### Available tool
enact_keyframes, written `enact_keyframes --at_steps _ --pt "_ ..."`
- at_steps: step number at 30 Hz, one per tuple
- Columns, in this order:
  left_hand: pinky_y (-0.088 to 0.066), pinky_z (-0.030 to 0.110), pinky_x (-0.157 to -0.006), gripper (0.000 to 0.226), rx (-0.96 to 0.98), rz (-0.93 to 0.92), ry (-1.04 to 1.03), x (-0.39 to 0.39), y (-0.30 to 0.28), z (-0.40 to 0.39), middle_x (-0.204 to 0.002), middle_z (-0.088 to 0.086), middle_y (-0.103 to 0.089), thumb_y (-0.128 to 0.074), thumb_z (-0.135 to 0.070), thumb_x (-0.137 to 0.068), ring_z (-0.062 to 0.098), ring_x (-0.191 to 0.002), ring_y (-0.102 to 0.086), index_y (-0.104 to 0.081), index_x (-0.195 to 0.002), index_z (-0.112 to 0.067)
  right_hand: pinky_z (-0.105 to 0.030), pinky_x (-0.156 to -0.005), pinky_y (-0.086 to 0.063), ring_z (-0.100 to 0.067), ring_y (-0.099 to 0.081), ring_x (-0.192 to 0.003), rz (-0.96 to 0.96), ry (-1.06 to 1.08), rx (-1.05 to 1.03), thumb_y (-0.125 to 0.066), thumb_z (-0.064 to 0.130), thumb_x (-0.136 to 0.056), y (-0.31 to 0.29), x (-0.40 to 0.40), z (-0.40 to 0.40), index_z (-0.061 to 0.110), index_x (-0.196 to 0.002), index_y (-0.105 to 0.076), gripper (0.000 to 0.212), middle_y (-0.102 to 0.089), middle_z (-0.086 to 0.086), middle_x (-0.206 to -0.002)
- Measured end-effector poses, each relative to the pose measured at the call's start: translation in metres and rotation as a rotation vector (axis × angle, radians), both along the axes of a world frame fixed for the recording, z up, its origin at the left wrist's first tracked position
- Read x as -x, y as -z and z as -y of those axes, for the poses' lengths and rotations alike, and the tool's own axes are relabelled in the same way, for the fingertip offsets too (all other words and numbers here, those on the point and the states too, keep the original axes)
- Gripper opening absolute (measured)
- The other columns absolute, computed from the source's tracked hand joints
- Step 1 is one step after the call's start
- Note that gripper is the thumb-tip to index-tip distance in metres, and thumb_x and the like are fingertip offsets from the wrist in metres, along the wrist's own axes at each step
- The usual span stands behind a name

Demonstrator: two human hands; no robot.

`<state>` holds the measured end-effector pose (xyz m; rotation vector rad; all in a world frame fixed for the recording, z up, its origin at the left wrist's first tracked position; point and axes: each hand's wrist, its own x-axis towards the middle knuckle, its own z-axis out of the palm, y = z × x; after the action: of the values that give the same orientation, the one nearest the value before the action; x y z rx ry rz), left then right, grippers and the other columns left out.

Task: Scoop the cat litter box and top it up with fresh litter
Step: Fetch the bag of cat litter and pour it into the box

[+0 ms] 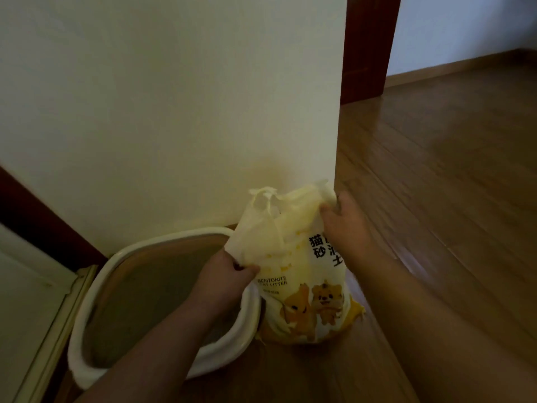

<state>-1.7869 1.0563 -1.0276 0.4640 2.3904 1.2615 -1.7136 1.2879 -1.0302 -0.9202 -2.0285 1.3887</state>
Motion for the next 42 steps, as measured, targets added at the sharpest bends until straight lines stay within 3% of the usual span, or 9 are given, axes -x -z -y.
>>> enact_keyframes --at_steps 4,11,15,19,25,30,35,39,42 --pt "-0.058 0.044 -0.092 0.025 -0.072 -0.006 -0.031 0.000 0.002 -0.006 -0.103 -0.013 -0.075 -0.071 -0.021 -0.092 0.012 -0.102 -0.070 -0.067 -0.108 -0.039 -0.034 -0.061 -0.045 -0.020 -0.054 -0.074 0.074 -0.048 0.097 -0.048 0.007 -0.089 0.014 -0.005 0.004 0.016 -0.117 -0.047 0.030 -0.056 -0.008 -0.094" --pt "-0.062 0.043 -0.086 0.035 -0.029 -0.047 0.114 0.004 0.010 -0.028 -0.114 -0.009 -0.072 -0.063 -0.029 -0.097 0.013 -0.103 -0.070 -0.057 -0.132 -0.029 -0.041 -0.057 -0.051 -0.022 -0.050 -0.064 0.204 -0.046 -0.060 -0.039 0.001 -0.091 0.036 -0.012 -0.012 0.018 -0.094 -0.051 0.021 -0.048 0.000 -0.070" --pt "-0.063 0.040 -0.082 0.031 -0.079 -0.098 0.120 0.014 0.011 -0.049 -0.110 -0.008 -0.073 -0.063 -0.022 -0.098 0.011 -0.098 -0.071 -0.059 -0.128 -0.029 -0.024 -0.048 -0.038 -0.020 -0.054 -0.065 0.177 0.055 -0.047 -0.040 0.001 -0.093 0.045 -0.008 -0.023 0.016 -0.109 -0.056 0.027 -0.058 -0.006 -0.080" --pt "-0.062 0.047 -0.081 0.014 -0.095 -0.117 0.039 0.039 0.013 -0.068 -0.101 -0.002 -0.075 -0.063 -0.019 -0.097 0.016 -0.088 -0.074 -0.061 -0.108 -0.028 -0.025 -0.047 -0.037 -0.020 -0.052 -0.063 0.146 0.121 -0.072 -0.043 0.000 -0.092 0.045 0.007 -0.038 0.013 -0.094 -0.055 0.019 -0.056 -0.006 -0.078" --pt "-0.063 0.044 -0.077 0.018 -0.053 -0.140 0.016 0.098 0.009 -0.091 -0.100 0.005 -0.074 -0.063 -0.017 -0.097 0.018 -0.077 -0.075 -0.061 -0.114 -0.014 -0.039 -0.059 -0.051 -0.028 -0.059 -0.070 0.085 0.249 -0.084 -0.043 0.004 -0.088 0.049 0.043 -0.070 0.015 -0.094 -0.056 0.018 -0.058 -0.005 -0.077" --pt "-0.062 0.048 -0.080 0.018 -0.072 -0.158 -0.106 0.155 0.013 -0.108 -0.100 0.006 -0.072 -0.068 -0.017 -0.091 0.028 -0.085 -0.073 -0.062 -0.109 -0.016 -0.028 -0.046 -0.044 -0.025 -0.058 -0.067 0.000 0.186 -0.051 -0.043 0.001 -0.092 0.043 0.092 -0.087 0.011 -0.105 -0.060 0.023 -0.062 -0.013 -0.088" --pt "-0.057 0.049 -0.089 0.011 -0.106 -0.184 -0.266 0.185 0.019 -0.110 -0.099 0.009 -0.071 -0.068 -0.022 -0.091 0.030 -0.095 -0.069 -0.062 -0.099 -0.016 -0.047 -0.073 -0.059 -0.031 -0.065 -0.085 0.105 0.079 -0.110 -0.048 0.006 -0.091 0.045 0.122 -0.096 0.009 -0.101 -0.063 0.018 -0.067 -0.011 -0.095" --pt "-0.057 0.048 -0.094 0.019 -0.070 -0.014 -0.114 0.188 0.033 -0.110 -0.108 0.003 -0.071 -0.068 -0.019 -0.093 0.023 -0.098 -0.068 -0.067 -0.111 -0.015 -0.053 -0.081 -0.058 -0.035 -0.064 -0.090 0.224 0.046 -0.098 -0.046 0.007 -0.092 0.061 0.133 -0.103 0.006 -0.098 -0.062 0.018 -0.067 -0.016 -0.098" --pt "-0.055 0.043 -0.095 0.027 0.095 -0.067 0.020 0.193 0.043 -0.109 -0.113 0.001 -0.069 -0.065 -0.022 -0.097 0.022 -0.103 -0.065 -0.067 -0.123 -0.015 -0.054 -0.082 -0.057 -0.036 -0.065 -0.090 0.297 0.031 -0.128 -0.042 0.009 -0.094 0.073 0.135 -0.103 0.007 -0.100 -0.063 0.021 -0.067 -0.015 -0.096"
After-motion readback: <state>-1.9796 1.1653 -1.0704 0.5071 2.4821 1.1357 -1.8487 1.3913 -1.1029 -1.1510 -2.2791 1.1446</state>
